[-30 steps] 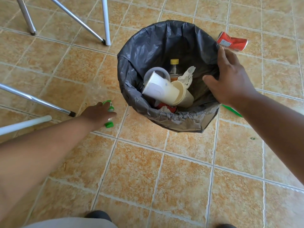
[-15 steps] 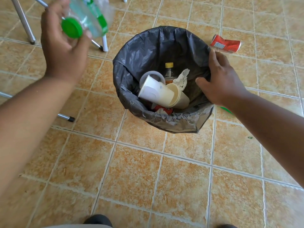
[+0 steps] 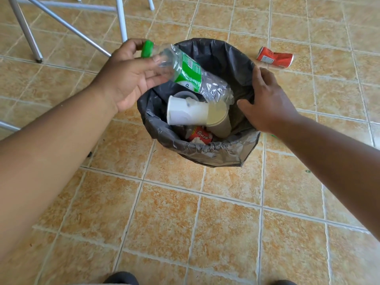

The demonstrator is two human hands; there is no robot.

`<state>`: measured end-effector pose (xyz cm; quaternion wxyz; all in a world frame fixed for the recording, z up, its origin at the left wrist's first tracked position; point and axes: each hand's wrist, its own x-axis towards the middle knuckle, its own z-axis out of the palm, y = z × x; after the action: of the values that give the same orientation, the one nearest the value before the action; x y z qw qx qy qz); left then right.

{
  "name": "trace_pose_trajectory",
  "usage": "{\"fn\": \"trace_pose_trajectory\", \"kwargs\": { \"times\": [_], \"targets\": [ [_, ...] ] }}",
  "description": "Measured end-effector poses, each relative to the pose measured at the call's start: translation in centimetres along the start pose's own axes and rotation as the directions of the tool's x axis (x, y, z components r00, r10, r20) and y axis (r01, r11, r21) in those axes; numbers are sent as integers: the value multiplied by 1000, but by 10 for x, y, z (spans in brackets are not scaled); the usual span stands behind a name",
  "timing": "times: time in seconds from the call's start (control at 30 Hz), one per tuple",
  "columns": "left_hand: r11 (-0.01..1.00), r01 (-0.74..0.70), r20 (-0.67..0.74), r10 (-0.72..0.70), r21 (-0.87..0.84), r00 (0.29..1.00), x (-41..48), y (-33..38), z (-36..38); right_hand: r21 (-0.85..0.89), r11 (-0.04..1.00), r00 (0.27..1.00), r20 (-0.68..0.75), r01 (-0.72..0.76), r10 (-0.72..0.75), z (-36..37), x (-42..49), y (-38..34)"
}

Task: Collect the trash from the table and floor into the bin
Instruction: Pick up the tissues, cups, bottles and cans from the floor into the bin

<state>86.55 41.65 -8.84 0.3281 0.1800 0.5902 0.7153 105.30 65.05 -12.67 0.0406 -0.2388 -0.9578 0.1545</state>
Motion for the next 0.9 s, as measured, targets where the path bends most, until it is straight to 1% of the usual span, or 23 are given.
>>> {"fn": "trace_pose_trajectory", "kwargs": {
  "times": [0.1, 0.23, 0.3, 0.4, 0.43, 0.47, 0.5, 0.53, 0.57, 0.63, 0.67, 0.7, 0.73, 0.77, 0.83, 0.9],
  "targets": [
    [997, 39, -49, -42, -68, 998, 6, -3, 2, -3, 1000, 1000, 4, -6, 6, 0, 0, 0],
    [985, -37, -139, 14, -167, 990, 11, -2, -2, 7, 1000, 1000, 3, -2, 2, 1, -1, 0],
    [986, -39, -126, 18, -164, 992, 11, -4, -3, 14, 1000, 1000, -3, -2, 2, 1, -1, 0],
    [997, 0, -43, -3, -71, 999, 6, -13, 2, 29, 1000, 1000, -18, 7, -7, 2, 0, 0],
    [1000, 0, -30, 1, 15, 1000, 5, -16, 4, 34, 999, 1000, -20, 10, -9, 2, 0, 0],
    [986, -22, -35, 28, 164, 999, 4, -17, 5, 37, 999, 1000, -22, 13, -12, 2, 0, 0],
    [931, -55, -48, 78, 360, 996, 5, -18, 6, 39, 999, 1000, -23, 15, -14, 2, 0, 1],
    [829, -83, -55, 135, 553, 989, 5, -18, 5, 40, 999, 1000, -23, 17, -16, 2, -1, 1],
    [706, -95, -54, 185, 702, 981, 6, -17, 4, 40, 999, 1000, -22, 20, -19, 2, -1, 1],
    [466, -124, -4, 264, 876, 965, 7, -18, 0, 40, 999, 999, -24, 24, -23, 2, -1, 1],
    [357, -146, 45, 277, 923, 960, 6, -19, -1, 40, 999, 999, -26, 26, -25, 2, -1, 1],
    [269, -165, 91, 268, 949, 959, 5, -21, -1, 42, 999, 999, -28, 27, -26, 2, -1, 1],
    [212, -180, 124, 250, 961, 960, 4, -23, -2, 44, 999, 999, -29, 29, -28, 2, -1, 1],
    [181, -192, 146, 238, 965, 960, 2, -26, -2, 46, 998, 999, -28, 30, -29, 2, -1, 1],
    [173, -195, 147, 257, 965, 955, -1, -29, -3, 49, 998, 999, -26, 27, -25, 3, 0, 1],
    [168, -173, 117, 299, 971, 947, -2, -31, -4, 49, 999, 1000, -25, 19, -18, 3, 0, 1]
  ]
}}
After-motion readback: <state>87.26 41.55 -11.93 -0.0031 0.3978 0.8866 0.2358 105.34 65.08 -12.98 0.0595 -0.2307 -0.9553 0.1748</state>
